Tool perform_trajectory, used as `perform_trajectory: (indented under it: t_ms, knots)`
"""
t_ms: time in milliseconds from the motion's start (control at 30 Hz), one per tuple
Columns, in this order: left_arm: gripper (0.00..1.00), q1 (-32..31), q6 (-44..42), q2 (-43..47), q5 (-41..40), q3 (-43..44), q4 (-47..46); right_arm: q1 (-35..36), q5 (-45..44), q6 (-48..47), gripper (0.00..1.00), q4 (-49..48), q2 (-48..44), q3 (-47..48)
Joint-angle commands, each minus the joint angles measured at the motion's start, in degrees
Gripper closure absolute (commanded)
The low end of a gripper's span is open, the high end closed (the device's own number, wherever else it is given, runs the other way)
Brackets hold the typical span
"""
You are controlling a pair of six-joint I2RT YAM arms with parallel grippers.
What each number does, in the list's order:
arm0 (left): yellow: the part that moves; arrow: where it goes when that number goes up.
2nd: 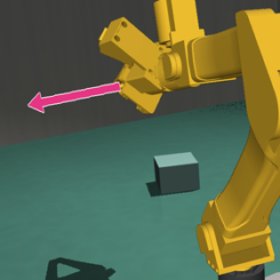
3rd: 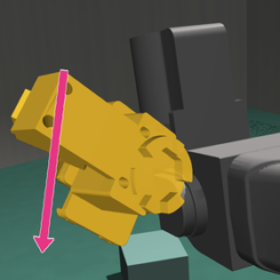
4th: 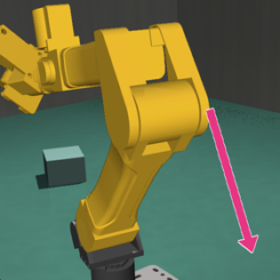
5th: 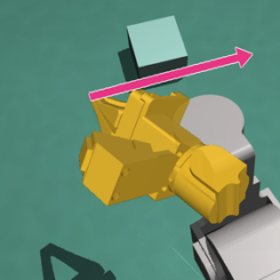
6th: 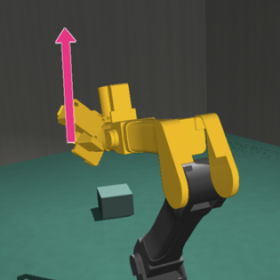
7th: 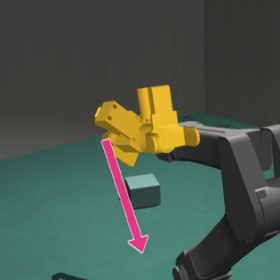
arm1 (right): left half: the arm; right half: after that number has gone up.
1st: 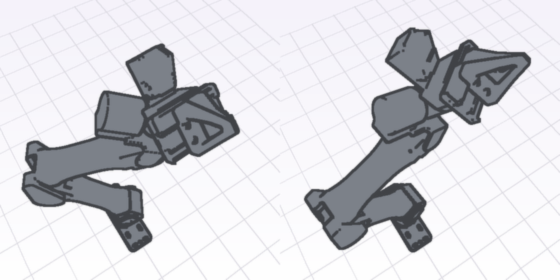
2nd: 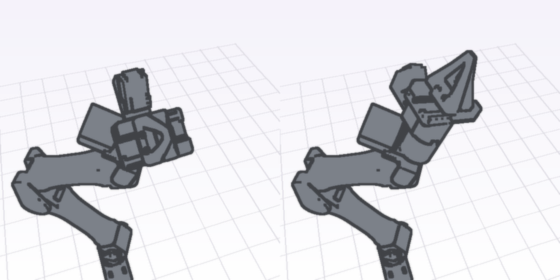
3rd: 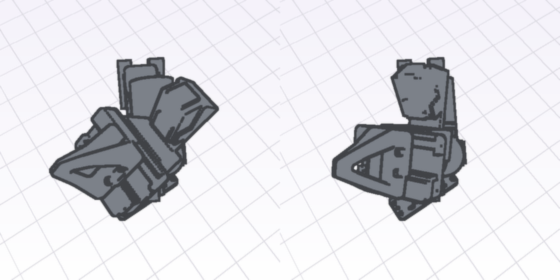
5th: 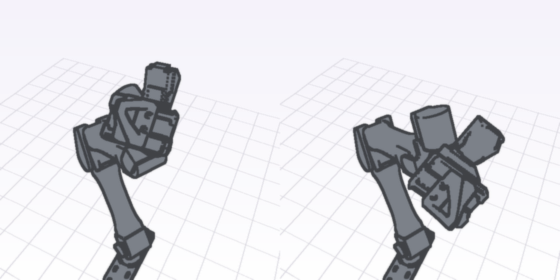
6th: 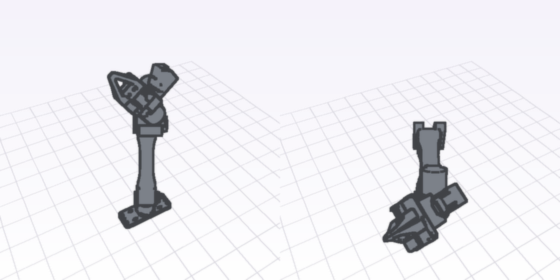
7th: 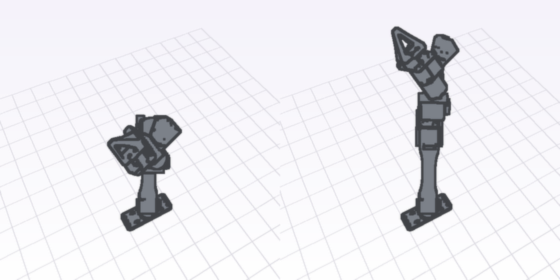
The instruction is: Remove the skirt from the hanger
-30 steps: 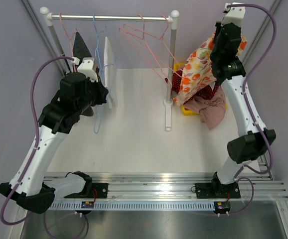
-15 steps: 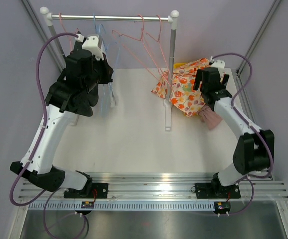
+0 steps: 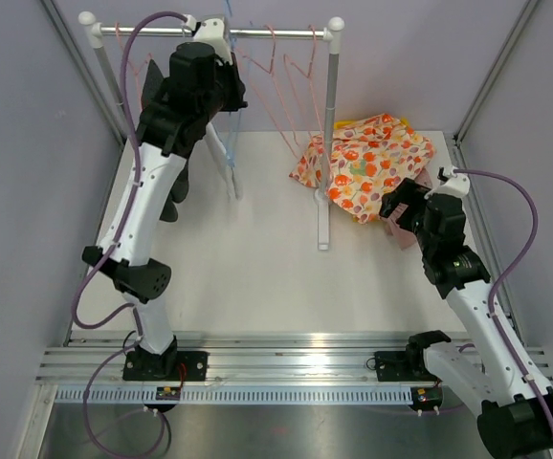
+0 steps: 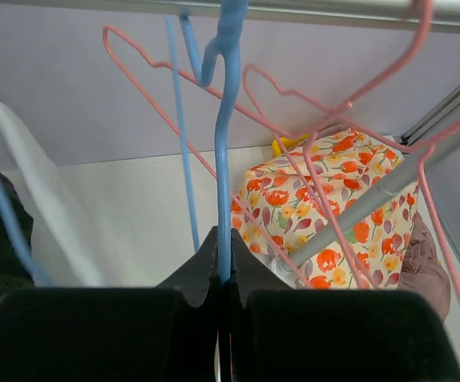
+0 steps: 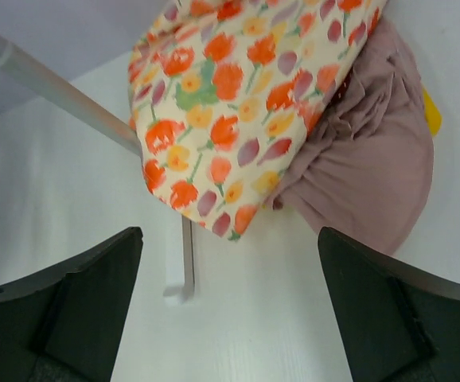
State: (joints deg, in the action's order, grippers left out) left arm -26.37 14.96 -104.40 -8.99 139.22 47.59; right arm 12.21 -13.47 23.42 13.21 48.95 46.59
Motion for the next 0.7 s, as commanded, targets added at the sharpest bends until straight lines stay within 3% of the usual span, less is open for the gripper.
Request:
perform_trajectory:
  t_ms: [0,333,433,467,533,667]
  knots:
    - [1.00,-0.3,1.8,-3.3,1.5,3.0,-4.4,-0.2,3.3,1.0,0.01,4.1,-1.8,-1.6]
    - [0.99,-3.2,2.9,1.6,-0.1,-5.1,-3.0,-0.2,5.3,1.0,0.00,4.9,-4.3,-1.6]
    - [0.75,-4.0,2.8,6.4,-0.3,-6.1,-2.2,-0.1,5.6,1.2,0.01,5.2,-4.4,-1.1]
    - [0.59,-4.2,2.7,7.5,-0.7,-6.6,-2.0,-0.2,5.5,1.3,0.00,5.3,-4.6,-1.1]
    - [0.42,-4.2,2.7,11.6,-2.0,-8.5,-0.9,-0.2,5.7,1.1,0.01,5.8,-5.5,-1.2]
    - [0.35,-4.2,1.7,17.9,-5.7,-14.2,-0.2,-0.1,5.6,0.8,0.01,7.8,-7.0,-1.5]
